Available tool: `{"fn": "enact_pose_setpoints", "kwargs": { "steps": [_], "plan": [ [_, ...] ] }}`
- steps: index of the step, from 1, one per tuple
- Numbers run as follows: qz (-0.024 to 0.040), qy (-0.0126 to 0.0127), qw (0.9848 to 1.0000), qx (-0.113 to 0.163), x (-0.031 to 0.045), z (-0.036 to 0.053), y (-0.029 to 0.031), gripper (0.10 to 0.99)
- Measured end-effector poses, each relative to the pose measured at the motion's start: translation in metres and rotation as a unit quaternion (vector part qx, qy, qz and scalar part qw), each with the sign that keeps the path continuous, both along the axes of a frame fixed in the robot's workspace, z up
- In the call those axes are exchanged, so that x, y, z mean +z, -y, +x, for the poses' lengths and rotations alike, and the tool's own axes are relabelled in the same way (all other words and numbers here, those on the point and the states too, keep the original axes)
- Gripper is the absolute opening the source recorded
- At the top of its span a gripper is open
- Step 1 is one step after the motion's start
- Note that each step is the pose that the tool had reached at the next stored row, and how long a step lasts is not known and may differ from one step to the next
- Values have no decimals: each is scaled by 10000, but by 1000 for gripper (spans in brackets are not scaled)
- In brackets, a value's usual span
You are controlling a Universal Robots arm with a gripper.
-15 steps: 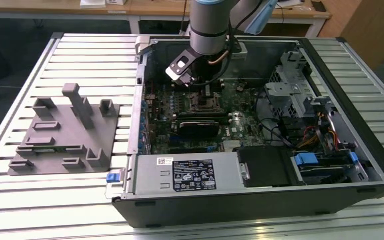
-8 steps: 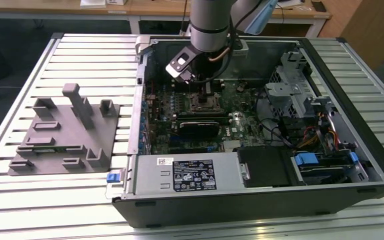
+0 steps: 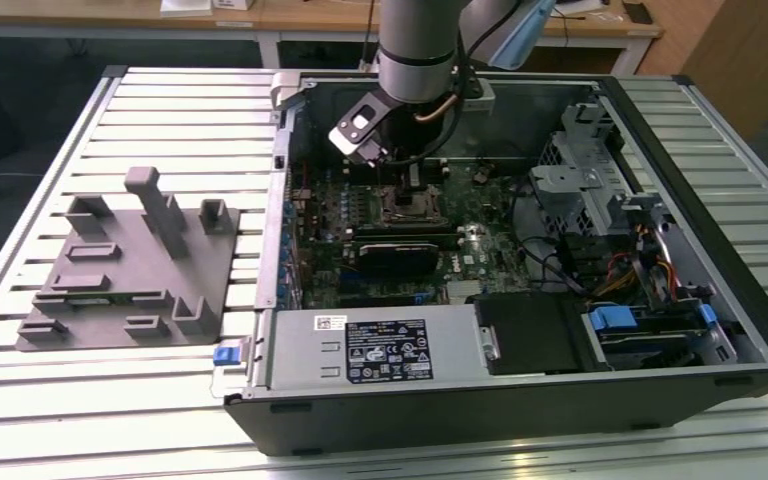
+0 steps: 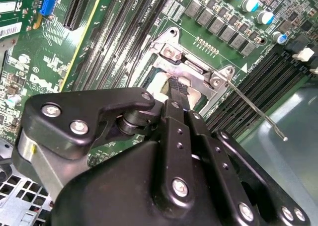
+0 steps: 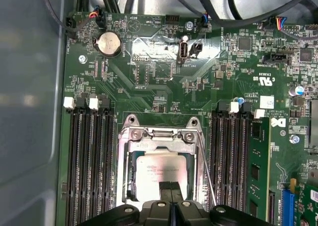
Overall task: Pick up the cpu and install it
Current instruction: 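Close the cpu cover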
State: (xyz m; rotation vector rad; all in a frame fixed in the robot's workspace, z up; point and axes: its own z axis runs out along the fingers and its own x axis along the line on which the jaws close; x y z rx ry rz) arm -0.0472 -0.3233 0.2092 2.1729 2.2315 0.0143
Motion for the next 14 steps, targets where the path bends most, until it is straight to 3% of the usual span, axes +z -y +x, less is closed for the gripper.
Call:
{"fn": "enact_pose_setpoints", "kwargs": {
  "steps": [9, 14],
  "plan": [
    [-1, -1, 10000, -1, 9, 5, 1, 106],
    [8, 0, 10000, -1, 10, 74, -1, 106]
  ]
}}
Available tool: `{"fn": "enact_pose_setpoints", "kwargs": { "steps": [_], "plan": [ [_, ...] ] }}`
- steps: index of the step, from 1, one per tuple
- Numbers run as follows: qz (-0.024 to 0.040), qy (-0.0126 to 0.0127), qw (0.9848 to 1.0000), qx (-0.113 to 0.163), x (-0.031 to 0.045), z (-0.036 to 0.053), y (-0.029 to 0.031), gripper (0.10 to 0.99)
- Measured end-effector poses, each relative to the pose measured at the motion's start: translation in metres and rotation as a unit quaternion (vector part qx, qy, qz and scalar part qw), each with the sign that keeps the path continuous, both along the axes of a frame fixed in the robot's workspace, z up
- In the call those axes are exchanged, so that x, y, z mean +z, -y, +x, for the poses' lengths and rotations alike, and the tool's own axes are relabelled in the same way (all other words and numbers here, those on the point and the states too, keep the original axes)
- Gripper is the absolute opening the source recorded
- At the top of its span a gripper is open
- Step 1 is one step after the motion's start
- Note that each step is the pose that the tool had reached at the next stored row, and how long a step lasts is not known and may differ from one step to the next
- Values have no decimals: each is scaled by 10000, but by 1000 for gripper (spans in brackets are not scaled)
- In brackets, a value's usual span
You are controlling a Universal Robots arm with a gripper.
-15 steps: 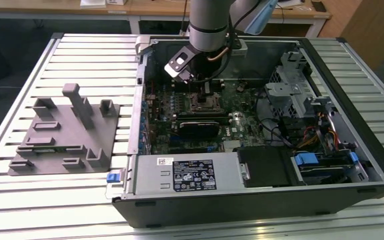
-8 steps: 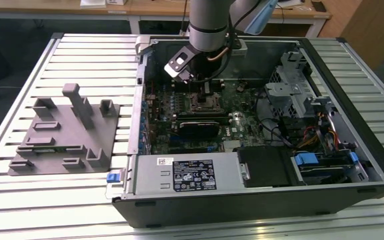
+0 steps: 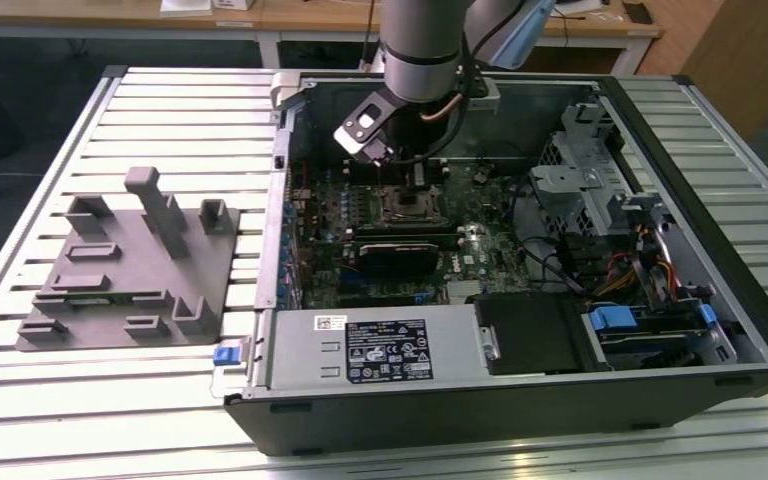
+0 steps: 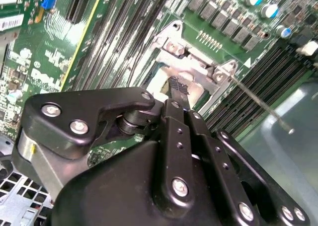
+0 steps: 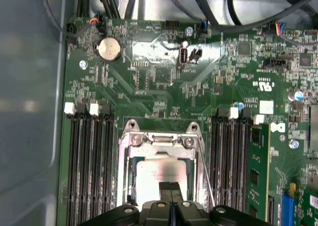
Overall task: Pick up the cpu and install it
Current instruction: 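Close the cpu cover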
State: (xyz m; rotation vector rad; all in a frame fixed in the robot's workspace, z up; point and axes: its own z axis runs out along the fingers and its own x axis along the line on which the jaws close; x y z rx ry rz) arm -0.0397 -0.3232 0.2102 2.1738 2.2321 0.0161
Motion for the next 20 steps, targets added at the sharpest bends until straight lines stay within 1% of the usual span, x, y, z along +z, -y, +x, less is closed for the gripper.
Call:
{"fn": "enact_pose_setpoints", "kwargs": {
  "steps": [2, 5, 10, 20],
  "plan": [
    [-1, 0, 10000, 0, 1, 39, 1, 106],
    [0, -2, 10000, 2, 0, 57, 1, 106],
    [2, -3, 10000, 3, 16, 58, 1, 106],
    [15, -3, 10000, 3, 102, 58, 1, 106]
  ]
}}
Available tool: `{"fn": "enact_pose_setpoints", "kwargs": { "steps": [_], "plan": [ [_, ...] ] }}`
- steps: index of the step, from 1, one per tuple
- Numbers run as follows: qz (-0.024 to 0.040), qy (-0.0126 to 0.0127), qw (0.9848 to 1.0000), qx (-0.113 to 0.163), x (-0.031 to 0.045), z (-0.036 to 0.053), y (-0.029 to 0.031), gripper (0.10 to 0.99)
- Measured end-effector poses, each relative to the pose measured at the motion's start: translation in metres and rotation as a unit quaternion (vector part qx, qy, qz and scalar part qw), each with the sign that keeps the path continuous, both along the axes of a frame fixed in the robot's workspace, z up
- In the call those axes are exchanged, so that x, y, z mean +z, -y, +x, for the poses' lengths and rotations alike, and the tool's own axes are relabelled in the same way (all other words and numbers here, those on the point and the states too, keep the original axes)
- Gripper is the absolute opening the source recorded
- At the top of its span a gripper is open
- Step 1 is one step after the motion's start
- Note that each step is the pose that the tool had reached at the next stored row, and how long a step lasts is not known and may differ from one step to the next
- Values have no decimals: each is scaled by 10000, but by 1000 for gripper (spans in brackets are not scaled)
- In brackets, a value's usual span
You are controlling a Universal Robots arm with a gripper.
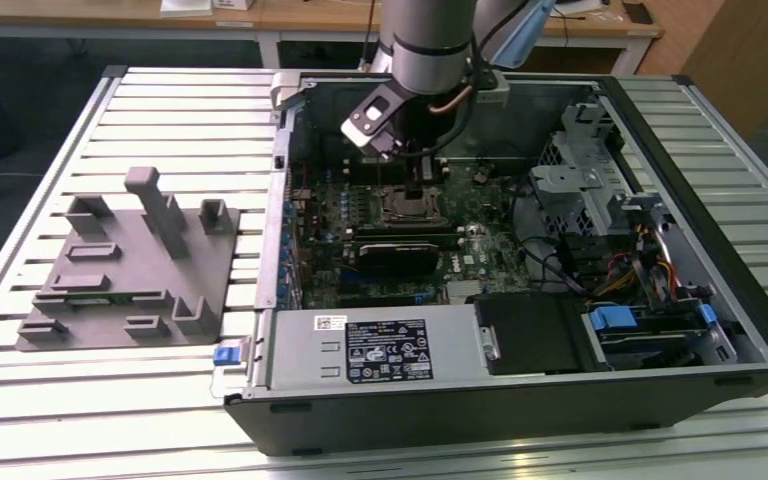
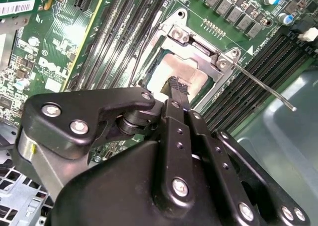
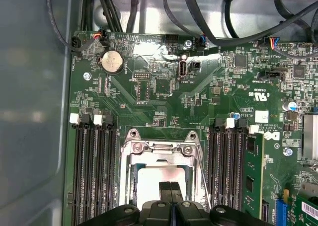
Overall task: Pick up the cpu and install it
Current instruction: 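Close the cpu cover, then install the first cpu locking lever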
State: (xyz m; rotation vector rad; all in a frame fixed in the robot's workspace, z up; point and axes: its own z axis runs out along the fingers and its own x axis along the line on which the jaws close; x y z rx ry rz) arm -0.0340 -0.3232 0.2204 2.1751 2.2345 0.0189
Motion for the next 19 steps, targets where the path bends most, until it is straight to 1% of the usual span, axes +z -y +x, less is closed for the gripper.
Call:
{"fn": "enact_pose_setpoints", "kwargs": {
  "steps": [11, 19],
  "plan": [
    [2, 0, 10000, 0, 64, 0, 0, 106],
    [5, 0, 10000, 0, 95, 0, 0, 106]
  ]
}}
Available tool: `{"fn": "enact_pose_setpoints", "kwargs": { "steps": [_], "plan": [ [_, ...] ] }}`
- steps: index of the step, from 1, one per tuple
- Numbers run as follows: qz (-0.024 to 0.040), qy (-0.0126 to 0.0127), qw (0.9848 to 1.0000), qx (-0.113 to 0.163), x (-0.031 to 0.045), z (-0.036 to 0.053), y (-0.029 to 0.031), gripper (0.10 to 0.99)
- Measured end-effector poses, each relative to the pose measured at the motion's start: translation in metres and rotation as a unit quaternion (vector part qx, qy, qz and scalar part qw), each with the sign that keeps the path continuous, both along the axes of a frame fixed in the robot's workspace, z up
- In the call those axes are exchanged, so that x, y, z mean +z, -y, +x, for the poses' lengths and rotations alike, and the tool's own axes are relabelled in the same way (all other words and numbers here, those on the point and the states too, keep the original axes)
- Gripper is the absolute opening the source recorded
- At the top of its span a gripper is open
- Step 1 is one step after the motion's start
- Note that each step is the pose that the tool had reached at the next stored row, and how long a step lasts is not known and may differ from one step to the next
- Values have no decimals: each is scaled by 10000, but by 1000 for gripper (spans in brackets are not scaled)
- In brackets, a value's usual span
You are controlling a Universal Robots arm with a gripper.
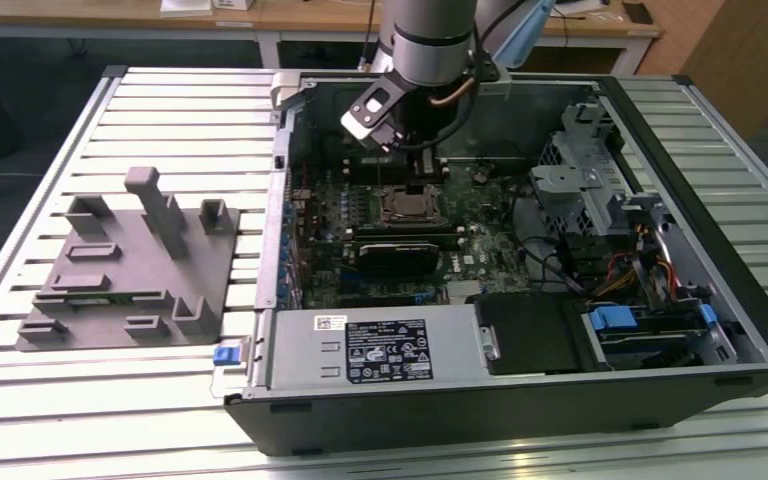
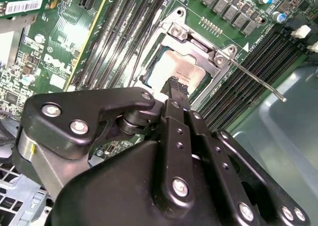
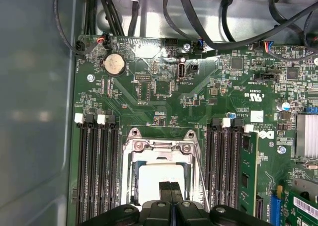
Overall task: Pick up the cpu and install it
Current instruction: 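Install the first cpu locking lever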
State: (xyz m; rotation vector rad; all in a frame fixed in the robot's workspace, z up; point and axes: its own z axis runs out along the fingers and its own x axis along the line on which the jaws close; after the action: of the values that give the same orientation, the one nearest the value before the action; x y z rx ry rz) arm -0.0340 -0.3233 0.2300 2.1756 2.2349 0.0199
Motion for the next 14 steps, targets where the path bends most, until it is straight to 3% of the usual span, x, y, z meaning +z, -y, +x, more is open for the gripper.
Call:
{"fn": "enact_pose_setpoints", "kwargs": {
  "steps": [5, 14],
  "plan": [
    [0, 0, 10000, 0, 70, 0, 0, 106],
    [-1, 0, 10000, 0, 317, 0, 0, 106]
  ]
}}
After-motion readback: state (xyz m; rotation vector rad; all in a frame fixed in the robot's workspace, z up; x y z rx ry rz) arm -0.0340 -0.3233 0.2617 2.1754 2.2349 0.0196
